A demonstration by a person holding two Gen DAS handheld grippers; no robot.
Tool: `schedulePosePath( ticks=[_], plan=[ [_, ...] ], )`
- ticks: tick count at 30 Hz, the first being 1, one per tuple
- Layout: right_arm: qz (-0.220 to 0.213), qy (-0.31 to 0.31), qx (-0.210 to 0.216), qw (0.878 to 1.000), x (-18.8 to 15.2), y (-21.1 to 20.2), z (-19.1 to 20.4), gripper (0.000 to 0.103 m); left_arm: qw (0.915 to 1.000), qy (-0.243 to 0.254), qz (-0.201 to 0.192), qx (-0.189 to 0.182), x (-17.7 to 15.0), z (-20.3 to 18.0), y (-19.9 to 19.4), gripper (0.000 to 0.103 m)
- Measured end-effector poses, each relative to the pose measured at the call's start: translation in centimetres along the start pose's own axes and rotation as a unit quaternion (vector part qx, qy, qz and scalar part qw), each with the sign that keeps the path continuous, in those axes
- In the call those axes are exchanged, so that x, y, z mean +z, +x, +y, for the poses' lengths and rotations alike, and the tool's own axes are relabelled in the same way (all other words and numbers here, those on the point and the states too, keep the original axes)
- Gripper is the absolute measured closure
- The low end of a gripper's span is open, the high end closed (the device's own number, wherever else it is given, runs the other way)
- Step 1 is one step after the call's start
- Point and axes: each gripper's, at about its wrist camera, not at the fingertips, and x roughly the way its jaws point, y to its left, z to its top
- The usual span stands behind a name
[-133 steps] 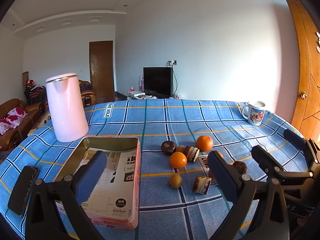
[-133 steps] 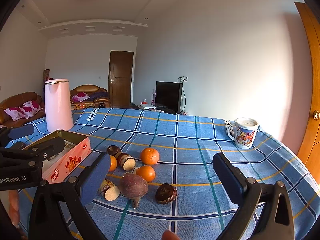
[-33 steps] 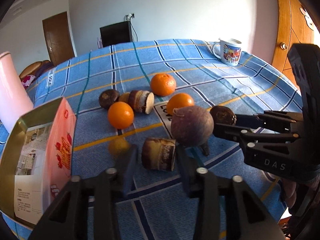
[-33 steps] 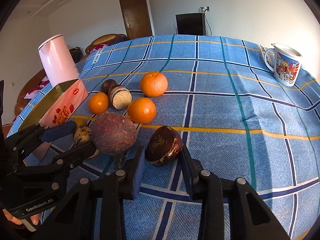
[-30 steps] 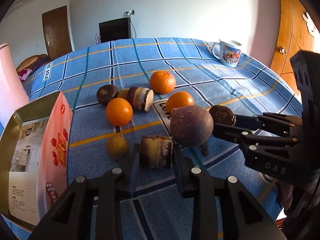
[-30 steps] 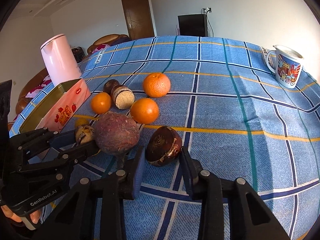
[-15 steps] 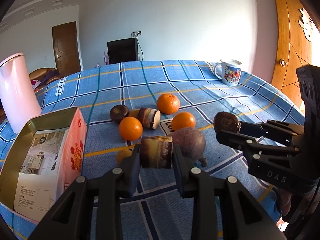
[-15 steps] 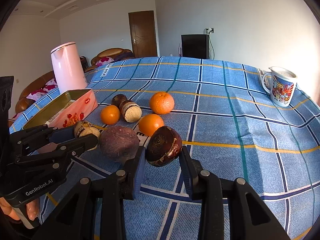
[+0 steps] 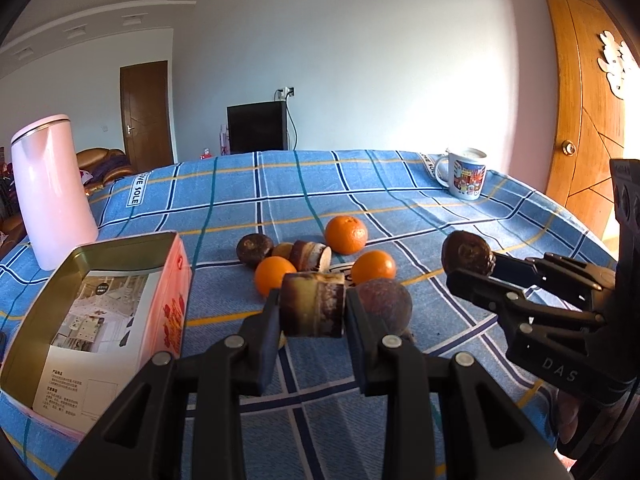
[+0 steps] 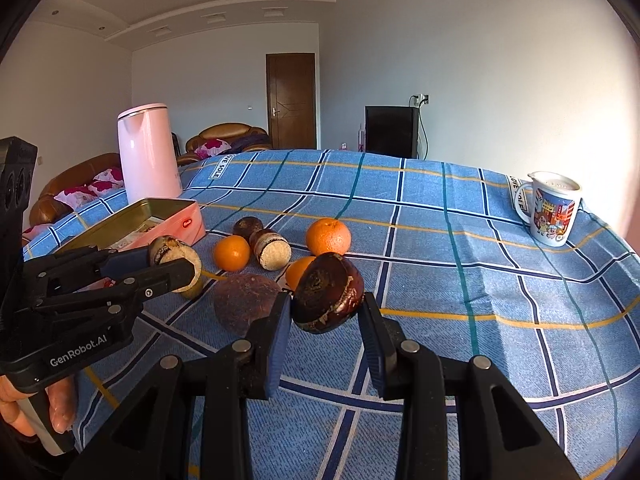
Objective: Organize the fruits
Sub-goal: 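Carry the brown fruit and taro piece over the tin box with both grippers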
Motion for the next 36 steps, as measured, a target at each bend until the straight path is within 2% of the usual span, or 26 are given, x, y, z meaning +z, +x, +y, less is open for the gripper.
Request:
schedulePosePath(
  ticks=[25, 31, 36],
  plan=[
    [-0.071, -0.024, -0.001, 0.997, -0.4, -2.3, 0.8, 0.067, 0.9976, 0.021, -0.057, 0.035, 0.0, -0.5, -2.1, 0.071],
    [-0.062, -0.005, -0.001, 0.998, 0.5, -2.2, 0.4, 0.067, 0.9968, 0.005, -0.062, 0.050, 0.4, 1.2, -3.3, 0.071],
    [-0.064, -0.015, 0.005, 0.998, 2.2, -2.5, 1.5, 0.067, 0.9956, -0.016, -0.063, 0.067, 0.8, 3.6, -4.0, 0.071]
  ],
)
